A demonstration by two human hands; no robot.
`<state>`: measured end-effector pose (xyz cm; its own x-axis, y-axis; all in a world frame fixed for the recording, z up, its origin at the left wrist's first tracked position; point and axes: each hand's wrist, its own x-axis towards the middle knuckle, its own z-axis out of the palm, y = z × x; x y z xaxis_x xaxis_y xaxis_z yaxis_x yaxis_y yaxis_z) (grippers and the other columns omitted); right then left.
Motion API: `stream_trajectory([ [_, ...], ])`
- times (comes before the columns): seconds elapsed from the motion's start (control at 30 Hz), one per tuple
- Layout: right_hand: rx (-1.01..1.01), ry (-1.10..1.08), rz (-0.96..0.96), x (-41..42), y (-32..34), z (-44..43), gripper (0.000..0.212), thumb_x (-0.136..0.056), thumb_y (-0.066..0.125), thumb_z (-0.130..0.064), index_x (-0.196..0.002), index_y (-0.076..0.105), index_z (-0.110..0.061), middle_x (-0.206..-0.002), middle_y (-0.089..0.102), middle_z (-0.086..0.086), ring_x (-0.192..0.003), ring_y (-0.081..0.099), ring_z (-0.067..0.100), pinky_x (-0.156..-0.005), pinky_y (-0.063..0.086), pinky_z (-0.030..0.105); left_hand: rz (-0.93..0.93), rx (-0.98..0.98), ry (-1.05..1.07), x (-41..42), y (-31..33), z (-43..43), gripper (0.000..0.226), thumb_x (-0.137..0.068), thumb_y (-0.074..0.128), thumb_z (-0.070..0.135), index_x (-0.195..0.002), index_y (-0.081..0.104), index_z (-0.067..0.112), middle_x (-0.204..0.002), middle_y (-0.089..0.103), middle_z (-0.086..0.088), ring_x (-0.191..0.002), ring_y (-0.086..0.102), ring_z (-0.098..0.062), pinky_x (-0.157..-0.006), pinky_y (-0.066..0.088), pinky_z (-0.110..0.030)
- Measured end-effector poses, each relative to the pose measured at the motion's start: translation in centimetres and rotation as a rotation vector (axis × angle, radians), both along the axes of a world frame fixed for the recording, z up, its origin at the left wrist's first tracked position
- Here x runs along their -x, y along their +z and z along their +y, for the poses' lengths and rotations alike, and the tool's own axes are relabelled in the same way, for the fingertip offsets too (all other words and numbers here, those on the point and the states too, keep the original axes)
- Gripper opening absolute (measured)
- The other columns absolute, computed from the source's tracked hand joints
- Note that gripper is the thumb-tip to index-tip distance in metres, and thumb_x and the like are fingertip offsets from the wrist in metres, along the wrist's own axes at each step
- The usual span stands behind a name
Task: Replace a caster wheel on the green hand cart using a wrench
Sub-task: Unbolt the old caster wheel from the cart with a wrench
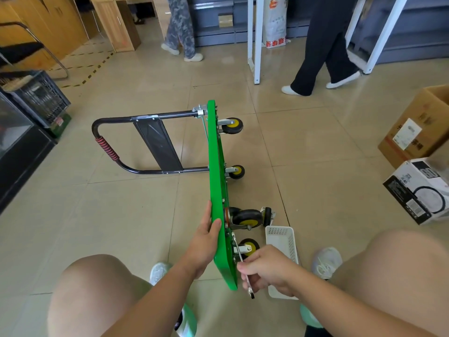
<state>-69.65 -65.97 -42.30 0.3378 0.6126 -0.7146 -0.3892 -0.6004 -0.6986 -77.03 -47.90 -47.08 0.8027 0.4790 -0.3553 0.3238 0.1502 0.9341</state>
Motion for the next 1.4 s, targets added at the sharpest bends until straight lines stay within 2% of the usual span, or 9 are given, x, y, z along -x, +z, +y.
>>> stream_trajectory([
  [0.3, -0.114, -0.034, 0.14, -0.4, 3.0, 2.1, 0.024, -0.1, 0.062, -0.016, -0.081, 0.063, -0.003, -0.066, 0.064, 0.008, -0.052, 0.063, 0.015, -0.052, 0.051, 0.023, 0.014, -0.014, 0.015, 0.0, 0.4, -0.1, 0.061, -0.114, 0.04, 0.026, -0.163, 0.013, 0.051, -0.16, 0.047, 0.01, -0.14, 0.054, -0.019, -0.12, 0.041, -0.047],
  [0.47, -0.113, -0.097, 0.178, -0.3, 2.6, 2.9, 0.026, -0.101, 0.061, -0.018, -0.079, 0.063, -0.005, -0.067, 0.063, 0.008, -0.058, 0.062, 0.015, -0.061, 0.055, 0.026, 0.014, -0.027, 0.008, 0.1, 0.5, -0.2, 0.061, -0.114, 0.04, 0.026, -0.163, 0.013, 0.05, -0.16, 0.046, 0.012, -0.139, 0.053, -0.013, -0.121, 0.04, -0.043],
  [0.63, -0.109, -0.07, 0.155, -0.4, 1.8, 2.9, 0.023, -0.1, 0.062, -0.015, -0.081, 0.064, -0.002, -0.067, 0.064, 0.008, -0.055, 0.064, 0.016, -0.056, 0.055, 0.027, 0.015, -0.023, 0.008, 0.1, 0.8, -0.2, 0.062, -0.114, 0.04, 0.026, -0.163, 0.012, 0.05, -0.161, 0.044, 0.011, -0.141, 0.051, -0.017, -0.122, 0.04, -0.046],
  [0.73, -0.08, -0.064, 0.124, -0.1, 0.7, 2.7, 0.016, -0.098, 0.065, -0.012, -0.094, 0.064, 0.004, -0.07, 0.065, 0.01, -0.057, 0.066, 0.019, -0.056, 0.055, 0.031, 0.019, -0.009, 0.008, 0.0, 0.9, -0.3, 0.062, -0.114, 0.039, 0.026, -0.163, 0.011, 0.051, -0.161, 0.045, 0.009, -0.139, 0.054, -0.021, -0.119, 0.043, -0.048],
  [0.87, -0.008, -0.071, 0.071, 0.2, -1.6, 2.7, 0.024, -0.093, 0.071, -0.007, -0.108, 0.066, 0.012, -0.078, 0.068, 0.014, -0.065, 0.07, 0.028, -0.068, 0.061, 0.041, 0.023, -0.009, 0.008, 0.1, 0.9, -0.3, 0.061, -0.114, 0.04, 0.028, -0.163, 0.012, 0.052, -0.162, 0.042, 0.01, -0.14, 0.052, -0.02, -0.119, 0.042, -0.047],
  [1.17, -0.049, 0.046, -0.11, -0.8, -6.1, 2.9, 0.016, -0.091, 0.072, -0.007, -0.106, 0.077, -0.002, -0.1, 0.077, 0.018, -0.092, 0.075, 0.034, -0.087, 0.062, 0.045, 0.029, -0.013, 0.001, 0.1, 0.9, -0.3, 0.059, -0.113, 0.04, 0.034, -0.158, 0.013, 0.061, -0.159, 0.045, 0.013, -0.136, 0.056, -0.019, -0.115, 0.047, -0.048],
  [1.23, -0.04, 0.082, -0.258, -0.5, -7.0, 3.1, 0.018, -0.093, 0.071, -0.012, -0.109, 0.078, -0.009, -0.1, 0.077, 0.011, -0.094, 0.075, 0.028, -0.088, 0.061, 0.037, 0.026, -0.015, 0.004, 0.2, 0.9, -0.4, 0.06, -0.113, 0.041, 0.033, -0.158, 0.014, 0.061, -0.159, 0.046, 0.012, -0.135, 0.057, -0.019, -0.115, 0.047, -0.049],
  [1.33, -0.028, 0.12, -0.422, -0.5, -7.4, 3.0, 0.021, -0.095, 0.069, -0.015, -0.114, 0.077, -0.015, -0.103, 0.076, 0.001, -0.094, 0.071, 0.015, -0.076, 0.05, 0.01, 0.022, -0.021, 0.006, 0.3, 1.0, -0.3, 0.06, -0.113, 0.041, 0.032, -0.158, 0.016, 0.061, -0.159, 0.046, 0.012, -0.134, 0.057, -0.019, -0.114, 0.048, -0.048],
  [1.4, -0.033, 0.116, -0.446, -0.7, -7.5, 2.8, 0.02, -0.095, 0.068, -0.015, -0.114, 0.076, -0.016, -0.1, 0.075, -0.003, -0.09, 0.069, 0.009, -0.07, 0.045, 0.006, 0.028, -0.016, 0.004, 0.2, 1.1, -0.3, 0.06, -0.113, 0.041, 0.032, -0.158, 0.015, 0.061, -0.16, 0.044, 0.012, -0.135, 0.056, -0.019, -0.113, 0.049, -0.048],
])
